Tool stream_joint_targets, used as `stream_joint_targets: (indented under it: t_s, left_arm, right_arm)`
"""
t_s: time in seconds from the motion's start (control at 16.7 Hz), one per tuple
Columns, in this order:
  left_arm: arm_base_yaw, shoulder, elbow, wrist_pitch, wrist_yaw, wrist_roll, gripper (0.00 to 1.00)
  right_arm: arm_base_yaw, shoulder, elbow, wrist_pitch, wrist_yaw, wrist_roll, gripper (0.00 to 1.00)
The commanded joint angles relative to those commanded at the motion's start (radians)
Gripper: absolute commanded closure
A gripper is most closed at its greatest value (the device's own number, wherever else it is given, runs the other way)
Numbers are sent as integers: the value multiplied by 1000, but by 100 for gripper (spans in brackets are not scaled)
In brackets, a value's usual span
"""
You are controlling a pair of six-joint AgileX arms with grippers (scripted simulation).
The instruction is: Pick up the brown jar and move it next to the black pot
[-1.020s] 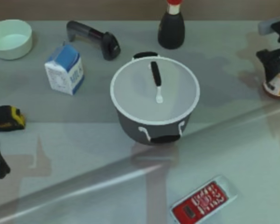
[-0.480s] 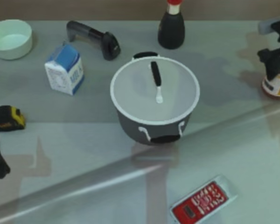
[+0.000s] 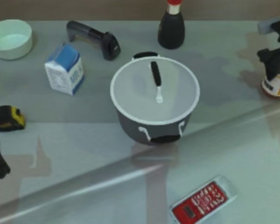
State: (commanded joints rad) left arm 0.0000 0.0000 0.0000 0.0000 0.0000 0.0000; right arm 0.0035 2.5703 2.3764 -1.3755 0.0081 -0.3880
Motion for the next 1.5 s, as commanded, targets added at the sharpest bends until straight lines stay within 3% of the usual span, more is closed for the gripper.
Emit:
stream_joint_targets:
  t_s: [0.24,0.84,1.26,1.5]
  left_arm:
    - [0,0,0,0,0,0,0]
    - [0,0,0,0,0,0,0]
    - [0,0,0,0,0,0,0]
    - [0,0,0,0,0,0,0]
  right_arm:
    - [-1,-38,-39,-2,-1,1,100]
    - [13,-503,-468,-33,-6,3,100]
    - [16,-506,-474,-33,-6,19,100]
    - [77,-457,-452,-16,-6,171,100]
